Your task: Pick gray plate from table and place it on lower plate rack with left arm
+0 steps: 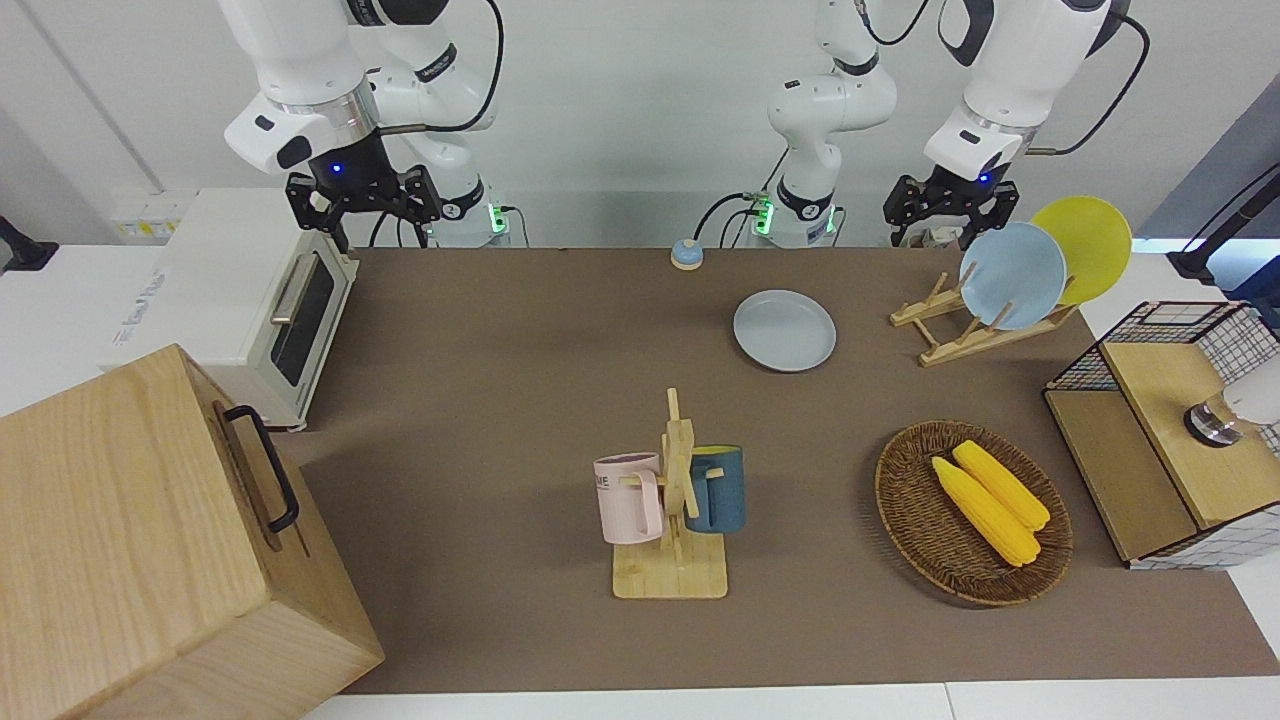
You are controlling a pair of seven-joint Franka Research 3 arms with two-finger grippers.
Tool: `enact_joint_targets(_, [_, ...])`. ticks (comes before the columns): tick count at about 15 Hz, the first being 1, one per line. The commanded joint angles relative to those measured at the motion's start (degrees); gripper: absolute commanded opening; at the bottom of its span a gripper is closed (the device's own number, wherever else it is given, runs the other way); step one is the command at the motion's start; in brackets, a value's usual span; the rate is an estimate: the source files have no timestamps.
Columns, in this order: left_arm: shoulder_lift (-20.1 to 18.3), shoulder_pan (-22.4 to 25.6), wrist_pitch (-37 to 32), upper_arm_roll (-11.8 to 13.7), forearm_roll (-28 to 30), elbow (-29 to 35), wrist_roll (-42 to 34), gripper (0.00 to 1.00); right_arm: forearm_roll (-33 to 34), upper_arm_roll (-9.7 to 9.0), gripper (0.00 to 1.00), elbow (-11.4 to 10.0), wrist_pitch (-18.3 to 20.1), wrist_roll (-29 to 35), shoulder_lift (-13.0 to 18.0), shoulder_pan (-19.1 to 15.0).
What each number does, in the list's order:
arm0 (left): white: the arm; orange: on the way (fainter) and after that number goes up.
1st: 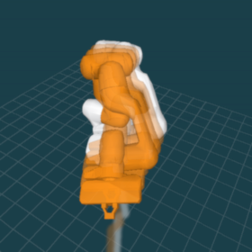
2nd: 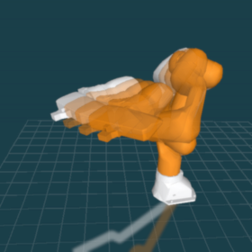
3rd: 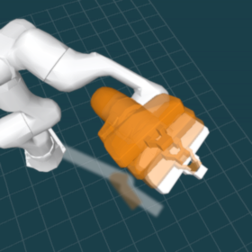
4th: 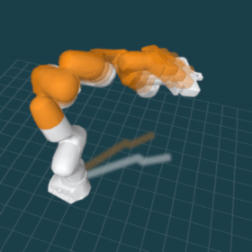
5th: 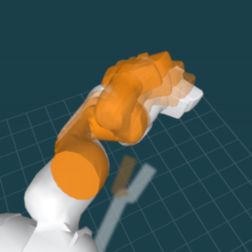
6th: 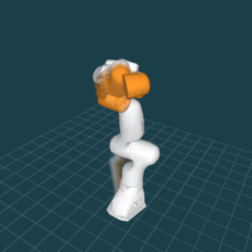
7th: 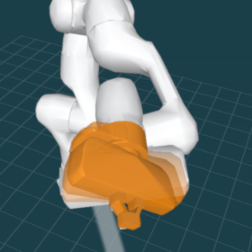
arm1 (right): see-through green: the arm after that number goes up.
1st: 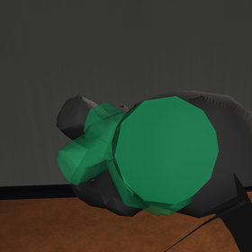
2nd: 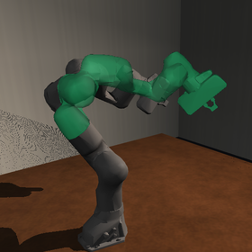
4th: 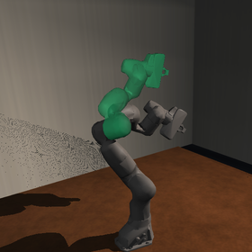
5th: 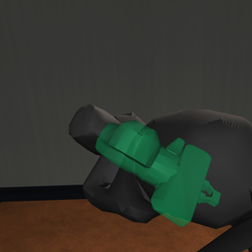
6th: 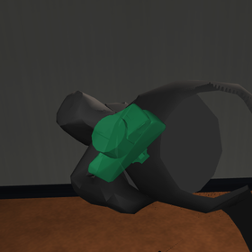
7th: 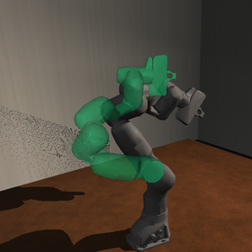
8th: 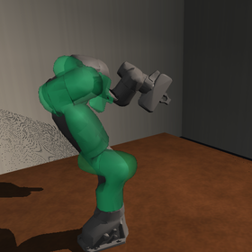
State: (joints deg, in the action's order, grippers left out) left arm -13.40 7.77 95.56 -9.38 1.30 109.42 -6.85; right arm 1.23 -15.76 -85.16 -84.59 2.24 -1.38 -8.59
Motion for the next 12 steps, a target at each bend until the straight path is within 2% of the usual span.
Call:
enact_joint_targets(1, [-0.22, -0.82, -2.30, 0.24, 0.19, 0.00, 0.17, 1.00, 0.09, -1.03, 0.983, 0.52, 0.83, 0.74, 0.15, -1.08])
enact_joint_targets(12, [-0.39, -0.82, -2.57, -0.29, 0.19, 0.00, 0.08, 1.00, 0.09, -1.03, 0.983, 0.52, 0.83, 0.74, 0.15, -1.08])
